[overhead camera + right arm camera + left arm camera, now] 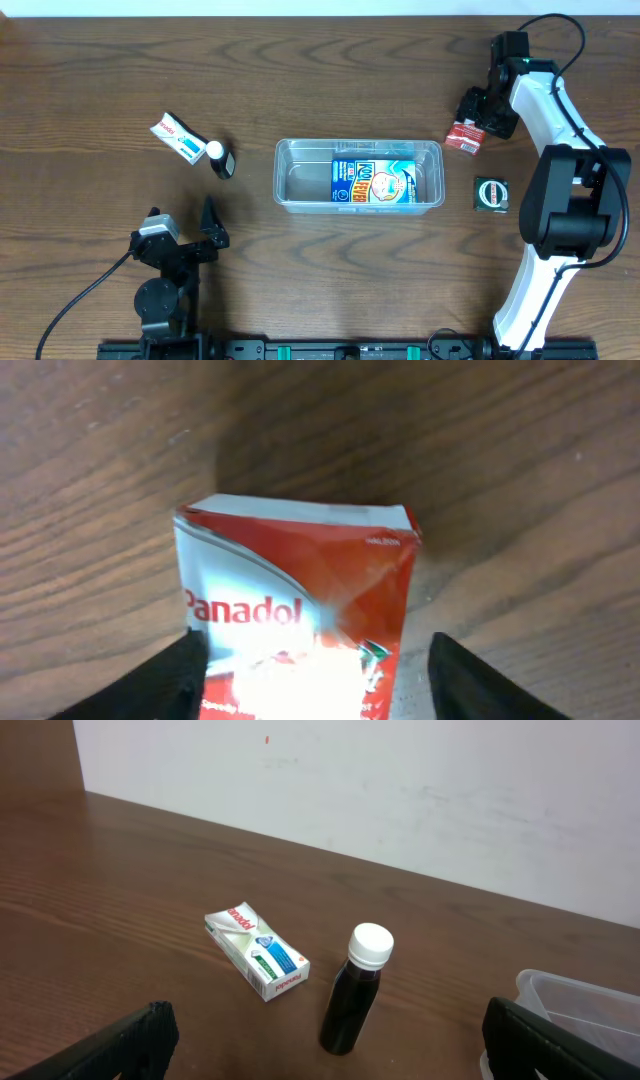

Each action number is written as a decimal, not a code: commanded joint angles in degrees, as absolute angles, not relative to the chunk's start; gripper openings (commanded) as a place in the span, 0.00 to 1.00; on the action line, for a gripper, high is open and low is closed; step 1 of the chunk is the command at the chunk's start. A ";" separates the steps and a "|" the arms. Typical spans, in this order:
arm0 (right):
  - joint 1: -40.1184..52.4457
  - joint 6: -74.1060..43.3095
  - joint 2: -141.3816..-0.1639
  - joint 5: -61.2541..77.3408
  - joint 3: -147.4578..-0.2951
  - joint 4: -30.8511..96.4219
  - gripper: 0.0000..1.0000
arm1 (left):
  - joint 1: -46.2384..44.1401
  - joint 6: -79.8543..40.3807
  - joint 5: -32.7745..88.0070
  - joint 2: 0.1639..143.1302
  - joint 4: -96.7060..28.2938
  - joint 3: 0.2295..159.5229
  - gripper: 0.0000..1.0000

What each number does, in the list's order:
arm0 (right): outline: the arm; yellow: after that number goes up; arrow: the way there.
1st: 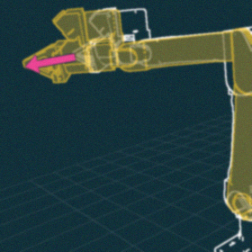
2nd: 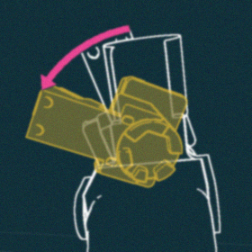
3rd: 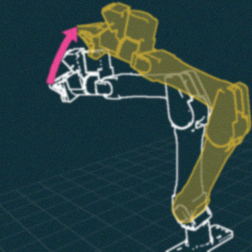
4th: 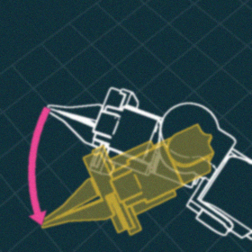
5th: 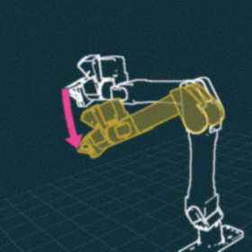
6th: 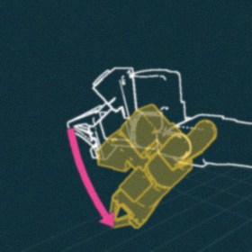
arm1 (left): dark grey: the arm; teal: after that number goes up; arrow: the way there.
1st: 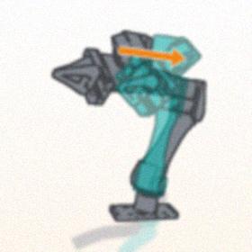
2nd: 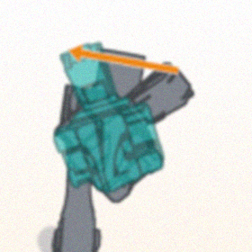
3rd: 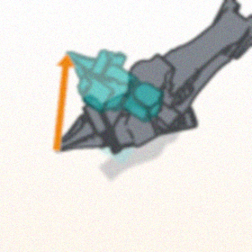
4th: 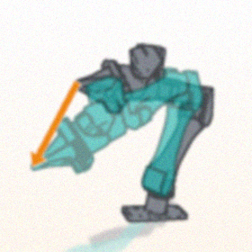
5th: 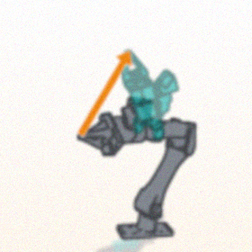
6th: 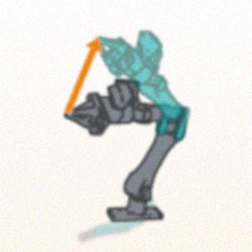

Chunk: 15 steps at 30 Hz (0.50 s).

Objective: Pack container
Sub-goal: 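Move the right gripper to the red Panadol packet and grasp it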

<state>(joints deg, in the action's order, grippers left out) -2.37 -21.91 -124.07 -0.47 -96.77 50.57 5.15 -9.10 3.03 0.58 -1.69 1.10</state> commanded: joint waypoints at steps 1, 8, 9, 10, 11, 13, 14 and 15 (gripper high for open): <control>-1.74 -20.03 -124.79 -1.06 -96.57 49.91 0.73 | 5.41 -8.60 2.79 0.30 -3.86 0.23 0.98; -0.64 -19.66 -124.97 -1.06 -96.57 49.43 0.75 | 5.41 -8.60 2.79 0.30 -3.86 0.23 0.98; -0.34 -19.66 -125.19 -1.06 -96.57 49.30 0.75 | 5.41 -8.60 2.79 0.30 -3.86 0.23 0.98; -0.12 -19.68 -125.40 -1.06 -96.57 49.23 0.75 | 5.41 -8.60 2.79 0.30 -3.86 0.23 0.98; 0.08 -19.70 -125.80 -1.06 -96.57 49.21 0.74 | 5.41 -8.60 2.79 0.30 -3.86 0.23 0.98; 0.43 -19.70 -126.58 -1.06 -96.57 49.23 0.71 | 5.41 -8.60 2.79 0.30 -3.86 0.23 0.98; 0.51 -19.70 -126.93 -1.06 -96.57 49.25 0.70 | 5.41 -8.60 2.79 0.30 -3.86 0.23 0.98; 0.56 -19.70 -127.20 -1.06 -96.57 49.23 0.68 | 5.41 -8.60 2.79 0.30 -3.86 0.23 0.98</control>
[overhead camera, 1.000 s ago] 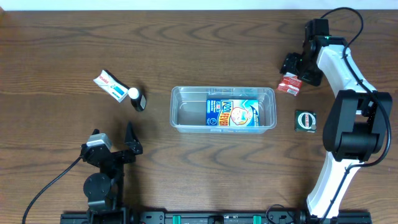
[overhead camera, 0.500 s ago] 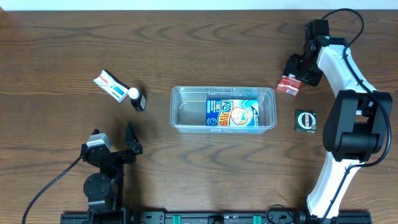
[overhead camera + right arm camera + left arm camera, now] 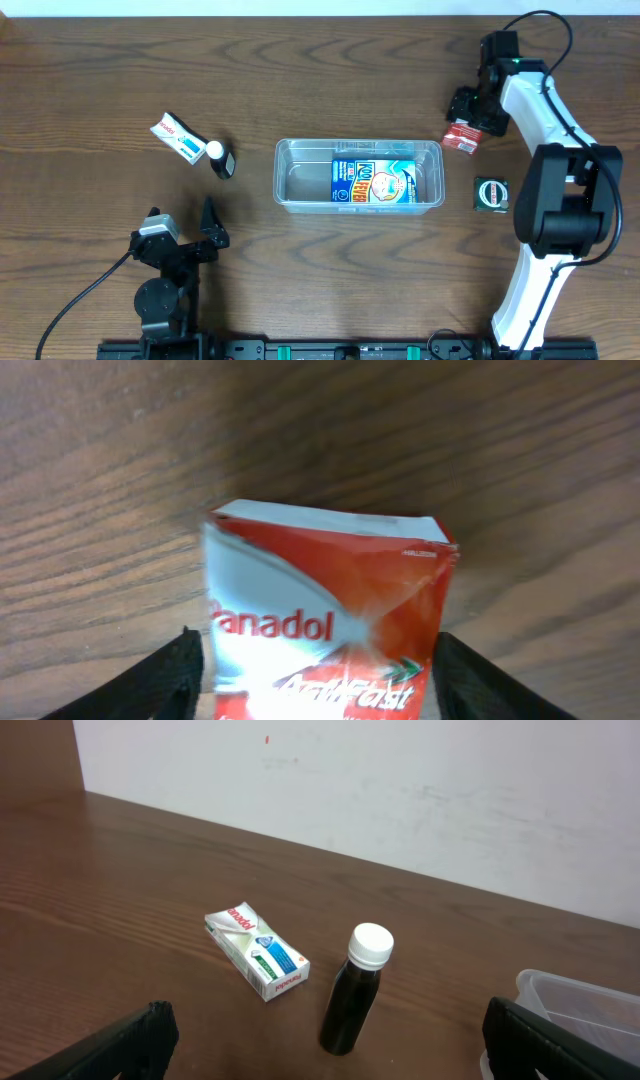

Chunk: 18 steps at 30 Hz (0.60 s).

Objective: Pack container
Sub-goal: 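Move the right gripper to the red Panadol packet and grasp it, then carry the Panadol packet with the right gripper into the container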

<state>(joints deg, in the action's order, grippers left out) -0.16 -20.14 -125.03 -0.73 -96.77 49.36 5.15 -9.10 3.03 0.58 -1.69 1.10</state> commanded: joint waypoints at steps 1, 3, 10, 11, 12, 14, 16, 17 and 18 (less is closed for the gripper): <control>0.56 -19.70 -127.33 -1.06 -96.57 49.23 0.66 | 5.41 -8.60 2.79 0.30 -3.86 0.23 0.98; 0.54 -19.68 -127.44 -1.08 -96.57 49.25 0.62 | 5.41 -8.60 2.79 0.30 -3.86 0.23 0.98; 0.34 -19.66 -127.44 -1.10 -96.57 49.47 0.50 | 5.41 -8.60 2.79 0.30 -3.86 0.23 0.98; 0.34 -19.66 -127.42 -1.10 -96.57 49.45 0.50 | 5.41 -8.60 2.79 0.30 -3.86 0.23 0.98; 0.34 -19.66 -127.42 -1.10 -96.60 49.41 0.50 | 5.41 -8.60 2.79 0.30 -3.86 0.23 0.98; 0.34 -19.64 -127.33 -1.08 -96.73 49.67 0.50 | 5.41 -8.60 2.79 0.30 -3.86 0.23 0.98; 0.34 -19.55 -126.93 -1.08 -97.01 50.46 0.49 | 5.41 -8.60 2.79 0.30 -3.86 0.23 0.98; 0.34 -19.27 -126.63 -1.06 -97.38 51.07 0.50 | 5.41 -8.60 2.79 0.30 -3.86 0.23 0.98; 0.36 -19.16 -126.13 -1.04 -97.84 51.83 0.49 | 5.41 -8.60 2.79 0.30 -3.86 0.23 0.98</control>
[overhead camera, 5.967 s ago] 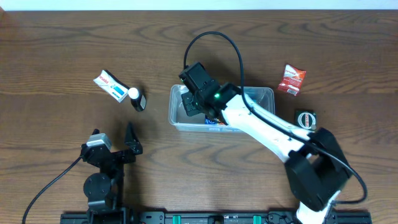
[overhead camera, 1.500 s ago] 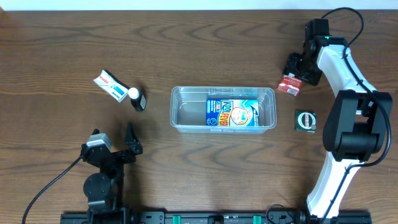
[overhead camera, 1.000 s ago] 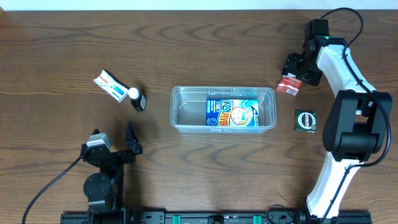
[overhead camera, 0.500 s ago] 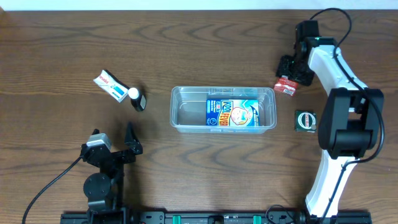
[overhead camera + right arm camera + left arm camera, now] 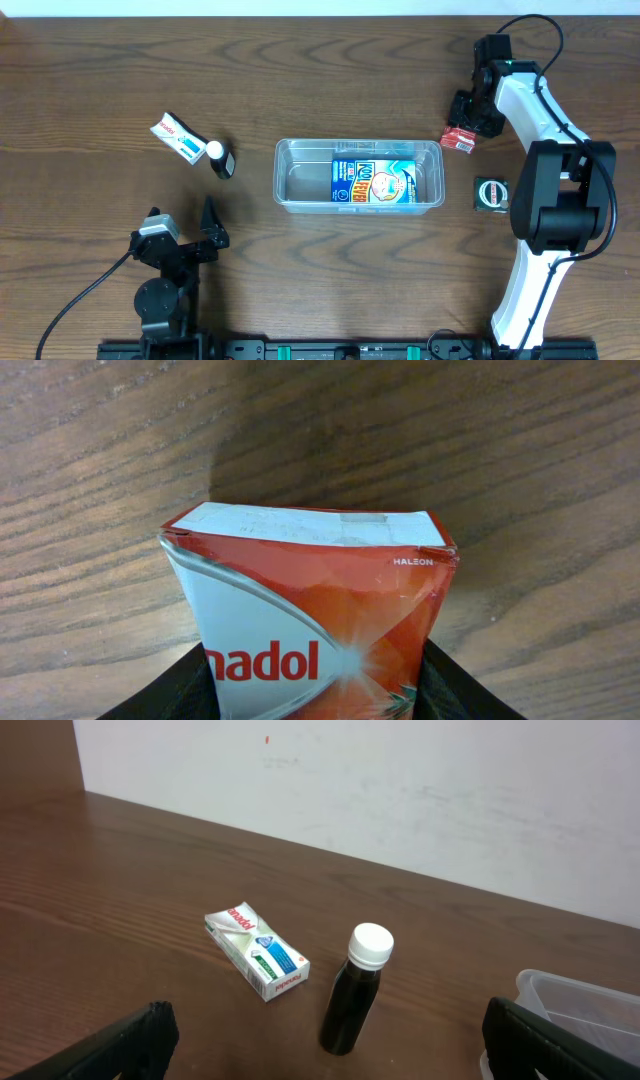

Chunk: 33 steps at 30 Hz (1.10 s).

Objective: Pack container
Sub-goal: 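Carry the Panadol packet with the right gripper into the container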

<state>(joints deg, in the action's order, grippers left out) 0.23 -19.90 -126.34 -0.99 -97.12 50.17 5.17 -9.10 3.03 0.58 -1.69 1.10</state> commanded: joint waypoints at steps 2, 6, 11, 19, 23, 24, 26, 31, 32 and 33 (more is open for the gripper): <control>0.40 -17.67 -124.75 -0.03 -98.70 52.84 0.49 | 5.41 -8.60 2.79 0.30 -3.86 0.23 0.98; 0.43 -14.02 -120.64 6.31 -100.82 54.59 0.50 | 5.41 -8.60 2.79 0.30 -3.86 0.23 0.98; 0.45 -12.73 -113.60 14.79 -102.30 55.00 0.50 | 5.41 -8.60 2.79 0.30 -3.86 0.23 0.98; 2.11 -11.79 -102.06 27.00 -102.32 54.92 0.49 | 5.41 -8.60 2.79 0.30 -3.86 0.23 0.98; 6.87 -11.70 -99.96 29.67 -102.32 55.46 0.49 | 5.41 -8.60 2.79 0.30 -3.86 0.23 0.98; 8.60 -11.70 -99.96 29.65 -102.32 55.88 0.50 | 5.41 -8.60 2.79 0.30 -3.86 0.23 0.98; 12.16 -11.70 -100.22 29.43 -102.13 56.45 0.49 | 5.41 -8.60 2.79 0.30 -3.86 0.23 0.98; 22.02 -13.65 -101.51 26.20 -100.27 56.31 0.48 | 5.41 -8.60 2.79 0.30 -3.86 0.23 0.98; 23.70 -14.13 -101.86 25.34 -99.96 56.27 0.48 | 5.41 -8.60 2.79 0.30 -3.86 0.23 0.98; 25.69 -14.92 -102.15 24.18 -99.57 56.23 0.48 | 5.41 -8.60 2.79 0.30 -3.86 0.23 0.98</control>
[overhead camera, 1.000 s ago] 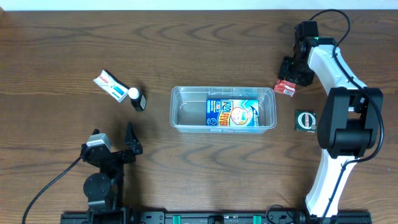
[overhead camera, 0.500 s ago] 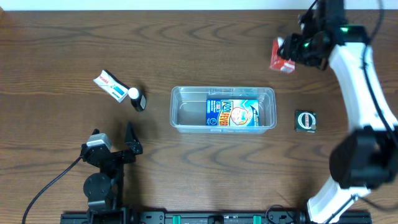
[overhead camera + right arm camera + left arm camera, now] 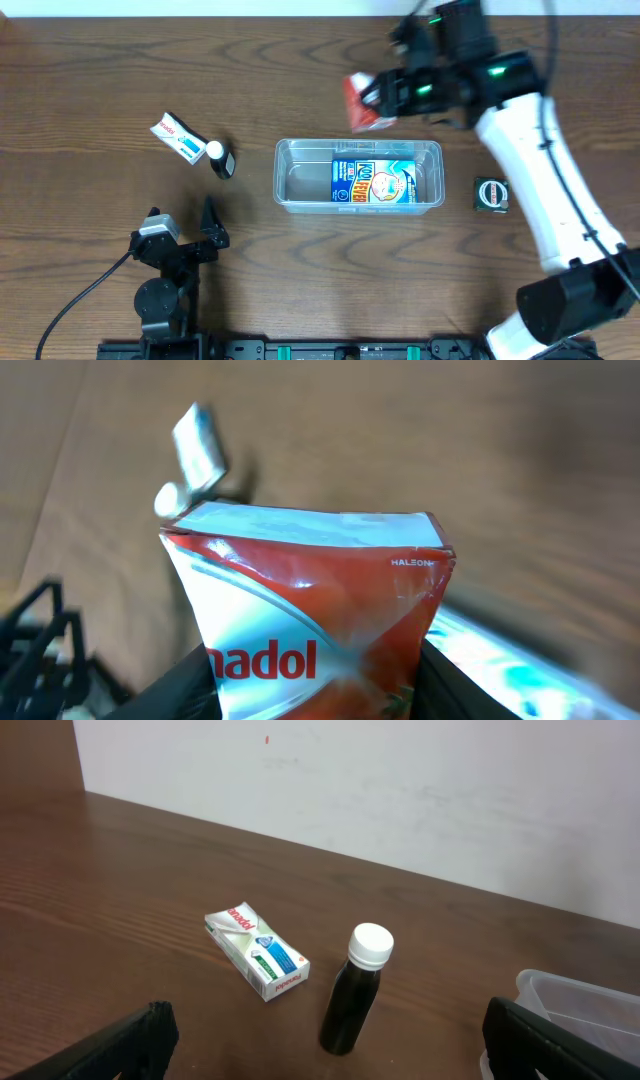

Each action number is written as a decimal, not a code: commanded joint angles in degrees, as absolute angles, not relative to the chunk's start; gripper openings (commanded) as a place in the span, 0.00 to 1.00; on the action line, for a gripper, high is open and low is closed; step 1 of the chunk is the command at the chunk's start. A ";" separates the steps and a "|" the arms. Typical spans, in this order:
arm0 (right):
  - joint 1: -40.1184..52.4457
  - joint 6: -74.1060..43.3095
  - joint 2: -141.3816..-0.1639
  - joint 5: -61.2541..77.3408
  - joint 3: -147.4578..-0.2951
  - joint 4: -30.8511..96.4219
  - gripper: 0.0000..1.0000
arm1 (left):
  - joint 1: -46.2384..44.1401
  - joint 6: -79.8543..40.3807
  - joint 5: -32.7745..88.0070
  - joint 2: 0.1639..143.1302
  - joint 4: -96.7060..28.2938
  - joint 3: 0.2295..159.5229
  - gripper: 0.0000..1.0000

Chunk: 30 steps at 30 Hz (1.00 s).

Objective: Pack container
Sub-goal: 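Carry the Panadol packet with the right gripper into the container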

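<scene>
My right gripper [image 3: 385, 98] is shut on a red and white Panadol box [image 3: 364, 103], held in the air just behind the far rim of the clear plastic container [image 3: 292, 190]. The same Panadol box [image 3: 310, 600] fills the right wrist view between my black fingers [image 3: 440, 680]. A blue and white box [image 3: 372, 182] lies inside the container. A white and blue Panadol box [image 3: 176, 138] and a dark bottle with a white cap [image 3: 220, 160] lie left of the container. My left gripper [image 3: 185, 235] rests open near the front left, holding nothing.
A small dark round tin [image 3: 490, 193] lies right of the container. In the left wrist view, the white box [image 3: 257, 950] and bottle [image 3: 355, 990] sit ahead, with the container's corner [image 3: 570, 1000] at the right edge and a white wall behind.
My right gripper, shut on the red Panadol box at the table's far right, has lifted it and carried it left to above the container's far rim. The left arm has not moved.
The red Panadol box first lay on the wood at the far right with my right gripper's fingers open around it. The fingers then closed onto it. Now the box is off the table, above the container's rear edge. The left arm stayed still.
</scene>
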<state>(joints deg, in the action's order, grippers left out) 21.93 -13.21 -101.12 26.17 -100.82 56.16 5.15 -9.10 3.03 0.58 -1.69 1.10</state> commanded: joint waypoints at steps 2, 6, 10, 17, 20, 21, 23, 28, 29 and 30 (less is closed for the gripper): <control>29.30 -16.67 -102.67 21.71 -98.45 56.10 0.47 | 5.41 -8.60 2.79 0.30 -3.86 0.23 0.98; 34.35 -20.21 -103.37 17.17 -95.92 55.83 0.46 | 5.41 -8.60 2.79 0.30 -3.86 0.23 0.98; 37.63 -22.87 -103.94 14.59 -92.27 52.95 0.46 | 5.41 -8.60 2.79 0.30 -3.86 0.23 0.98; 39.94 -29.21 -104.20 11.51 -82.94 42.70 0.46 | 5.41 -8.60 2.79 0.30 -3.86 0.23 0.98; 39.92 -31.46 -104.20 10.26 -78.78 36.97 0.47 | 5.41 -8.60 2.79 0.27 -3.86 0.23 0.98; 39.92 -32.08 -104.20 10.28 -77.54 35.20 0.47 | 5.41 -8.60 2.79 0.30 -3.86 0.23 0.98; 39.97 -33.45 -104.20 10.31 -75.68 32.64 0.47 | 5.41 -8.60 2.79 0.30 -3.86 0.23 0.98; 40.05 -36.03 -104.22 10.17 -72.66 28.49 0.47 | 5.41 -8.60 2.79 0.30 -3.86 0.23 0.98; 40.05 -36.51 -104.22 9.76 -72.27 27.99 0.47 | 5.41 -8.60 2.79 0.30 -3.86 0.23 0.98; 40.05 -37.17 -104.22 9.04 -71.83 27.55 0.47 | 5.41 -8.60 2.79 0.30 -3.86 0.23 0.98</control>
<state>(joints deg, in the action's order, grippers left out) 39.62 -33.78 -103.79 10.83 -73.10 28.58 5.15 -9.10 3.03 0.58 -1.69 1.10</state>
